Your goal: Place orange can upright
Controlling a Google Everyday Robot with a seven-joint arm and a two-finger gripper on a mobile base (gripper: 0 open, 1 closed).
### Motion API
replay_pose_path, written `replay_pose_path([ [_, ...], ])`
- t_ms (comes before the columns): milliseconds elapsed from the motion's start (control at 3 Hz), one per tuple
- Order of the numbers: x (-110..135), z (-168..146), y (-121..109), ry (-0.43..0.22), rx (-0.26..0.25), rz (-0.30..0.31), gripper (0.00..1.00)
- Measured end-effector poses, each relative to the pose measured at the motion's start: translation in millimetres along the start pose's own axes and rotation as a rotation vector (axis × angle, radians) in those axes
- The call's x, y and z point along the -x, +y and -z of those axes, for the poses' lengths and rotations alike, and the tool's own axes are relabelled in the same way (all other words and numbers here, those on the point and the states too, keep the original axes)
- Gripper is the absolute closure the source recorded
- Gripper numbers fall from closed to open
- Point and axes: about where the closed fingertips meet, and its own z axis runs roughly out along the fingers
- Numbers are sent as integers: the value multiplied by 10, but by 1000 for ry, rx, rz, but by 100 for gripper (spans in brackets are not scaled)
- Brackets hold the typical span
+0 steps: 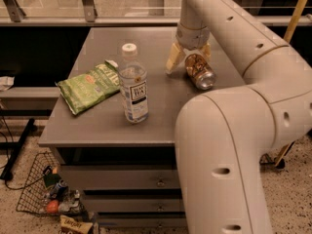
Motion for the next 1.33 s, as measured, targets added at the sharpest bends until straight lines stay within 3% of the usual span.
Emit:
replay_pose_path([
  [1000,96,90,-77,-3,-50,-26,88],
  [1333,101,103,-58,-3,-45,-14,100],
])
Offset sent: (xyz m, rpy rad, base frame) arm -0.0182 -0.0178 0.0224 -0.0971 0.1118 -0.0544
